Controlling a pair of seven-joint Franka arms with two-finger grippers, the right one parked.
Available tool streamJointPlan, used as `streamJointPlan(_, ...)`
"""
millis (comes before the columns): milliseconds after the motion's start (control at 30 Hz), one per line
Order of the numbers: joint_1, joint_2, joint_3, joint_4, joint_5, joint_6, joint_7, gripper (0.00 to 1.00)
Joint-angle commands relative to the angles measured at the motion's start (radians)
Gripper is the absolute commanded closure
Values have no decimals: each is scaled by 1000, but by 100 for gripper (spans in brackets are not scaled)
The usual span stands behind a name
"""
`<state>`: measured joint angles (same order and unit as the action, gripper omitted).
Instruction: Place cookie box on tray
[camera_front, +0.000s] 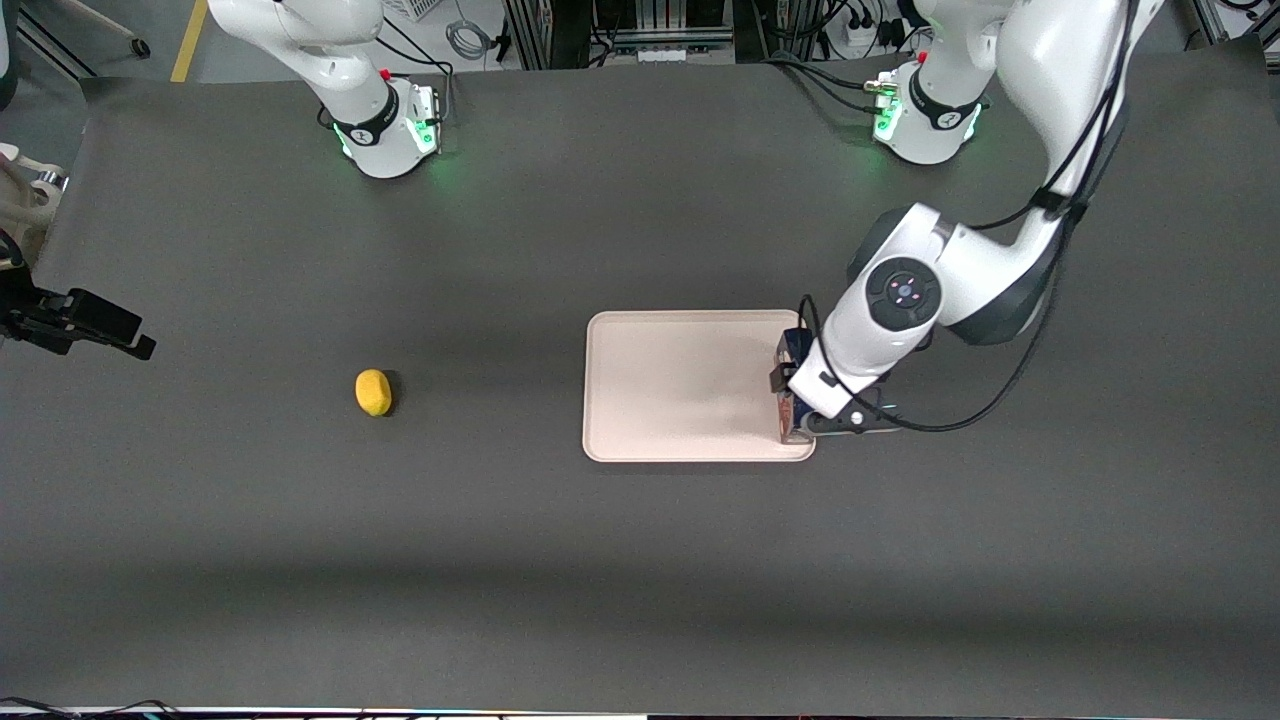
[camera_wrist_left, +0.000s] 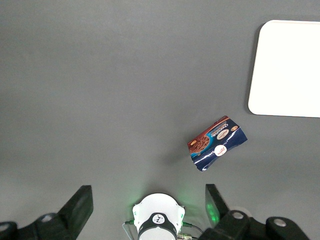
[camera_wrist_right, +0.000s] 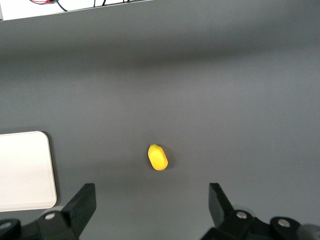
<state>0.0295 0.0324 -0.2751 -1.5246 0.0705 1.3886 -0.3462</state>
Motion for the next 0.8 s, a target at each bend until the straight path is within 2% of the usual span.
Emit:
streamJointPlan(0,-5,-111,143,-23,-32,-80,208,0)
streamJointPlan(100,-3,-163,204,-58,-32,-100,306,0)
streamJointPlan(267,-3,-287,290,-222,-32,-25,406,0)
streamJointPlan(433,-5,-373,298,-351,-34,55,406,0)
streamJointPlan(767,-6,-384,295,-353,-34,69,406,0)
